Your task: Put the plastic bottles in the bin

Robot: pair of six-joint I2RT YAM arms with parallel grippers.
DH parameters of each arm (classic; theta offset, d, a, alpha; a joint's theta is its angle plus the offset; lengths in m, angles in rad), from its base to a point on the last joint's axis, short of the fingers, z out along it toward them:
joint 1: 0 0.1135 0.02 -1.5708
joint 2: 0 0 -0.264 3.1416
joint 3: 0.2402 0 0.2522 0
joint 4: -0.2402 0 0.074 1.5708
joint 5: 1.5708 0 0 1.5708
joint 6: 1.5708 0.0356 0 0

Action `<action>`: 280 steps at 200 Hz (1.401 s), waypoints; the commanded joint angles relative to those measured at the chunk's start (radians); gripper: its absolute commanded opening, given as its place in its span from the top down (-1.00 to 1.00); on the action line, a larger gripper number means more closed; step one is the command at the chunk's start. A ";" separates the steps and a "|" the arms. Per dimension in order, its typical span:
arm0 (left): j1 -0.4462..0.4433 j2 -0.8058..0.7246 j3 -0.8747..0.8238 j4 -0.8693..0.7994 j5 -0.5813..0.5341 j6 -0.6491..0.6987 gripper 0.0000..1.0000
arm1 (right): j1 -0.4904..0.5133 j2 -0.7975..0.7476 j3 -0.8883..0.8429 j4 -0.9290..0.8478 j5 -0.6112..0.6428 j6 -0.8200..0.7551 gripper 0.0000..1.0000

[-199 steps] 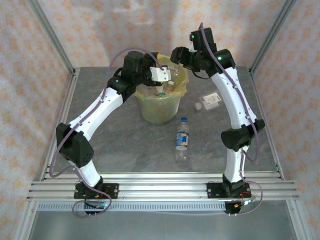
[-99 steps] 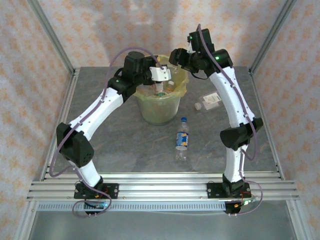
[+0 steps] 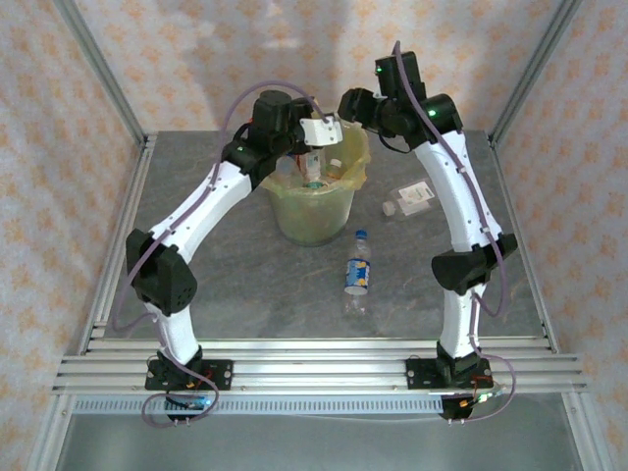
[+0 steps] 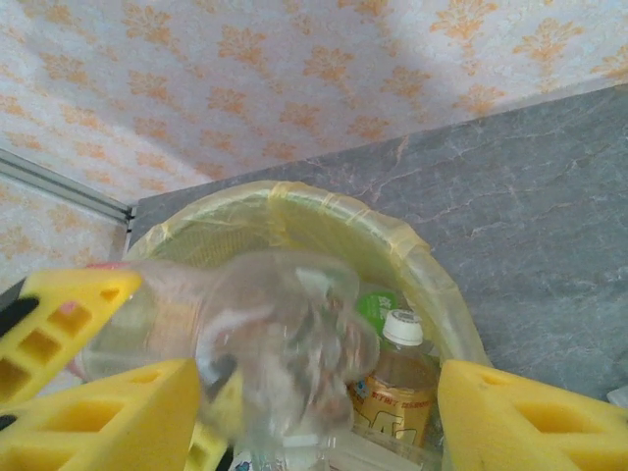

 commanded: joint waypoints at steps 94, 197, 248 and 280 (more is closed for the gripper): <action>0.017 0.043 0.102 -0.191 0.048 0.008 -0.47 | -0.004 0.117 0.140 -0.021 0.067 -0.035 -0.30; 0.022 0.047 0.174 -0.380 0.153 0.017 -0.26 | -0.006 0.183 0.194 -0.006 0.103 -0.059 -0.28; 0.038 0.041 0.244 -0.480 0.203 0.042 -0.13 | -0.025 0.180 0.236 0.032 0.094 -0.060 -0.29; 0.049 0.040 0.251 -0.485 0.215 0.041 -0.07 | -0.040 0.203 0.236 0.047 0.066 -0.048 -0.27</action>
